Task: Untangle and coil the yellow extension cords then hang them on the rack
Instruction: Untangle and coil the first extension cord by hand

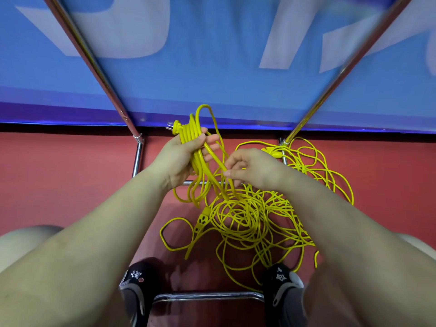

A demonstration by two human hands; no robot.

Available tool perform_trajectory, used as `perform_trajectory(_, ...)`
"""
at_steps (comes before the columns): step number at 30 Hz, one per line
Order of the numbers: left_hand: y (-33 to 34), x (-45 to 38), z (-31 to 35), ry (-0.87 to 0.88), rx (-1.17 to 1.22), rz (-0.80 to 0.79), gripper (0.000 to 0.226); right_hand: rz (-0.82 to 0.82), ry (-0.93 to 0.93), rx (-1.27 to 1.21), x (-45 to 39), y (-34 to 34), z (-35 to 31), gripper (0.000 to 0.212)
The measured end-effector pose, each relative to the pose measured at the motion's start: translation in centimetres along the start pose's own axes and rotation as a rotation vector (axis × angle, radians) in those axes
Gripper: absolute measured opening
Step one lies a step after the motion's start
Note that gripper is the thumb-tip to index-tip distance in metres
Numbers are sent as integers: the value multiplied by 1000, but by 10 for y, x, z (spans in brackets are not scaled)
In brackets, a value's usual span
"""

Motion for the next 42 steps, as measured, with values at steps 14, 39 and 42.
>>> perform_trajectory(14,2,-1,5,-18,128,47,15,-127,-16,47,-2,5,0,24)
perform_trajectory(39,-10,34,23,257,-503,14,16,162,437,-843,5,-44,18,12)
perform_trajectory(42,-2,45,23,266,-571,-31,8,175,486,-1076,5,-44,5,16)
Point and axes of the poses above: each hand's wrist, its own x-axis away from the middle knuckle, its own y-axis out of the palm, z = x × y, the point moved 3 cm from there along -x, towards the middle knuckle, and after that the axes turned 9 degrees about z, right-handed, at the moved point
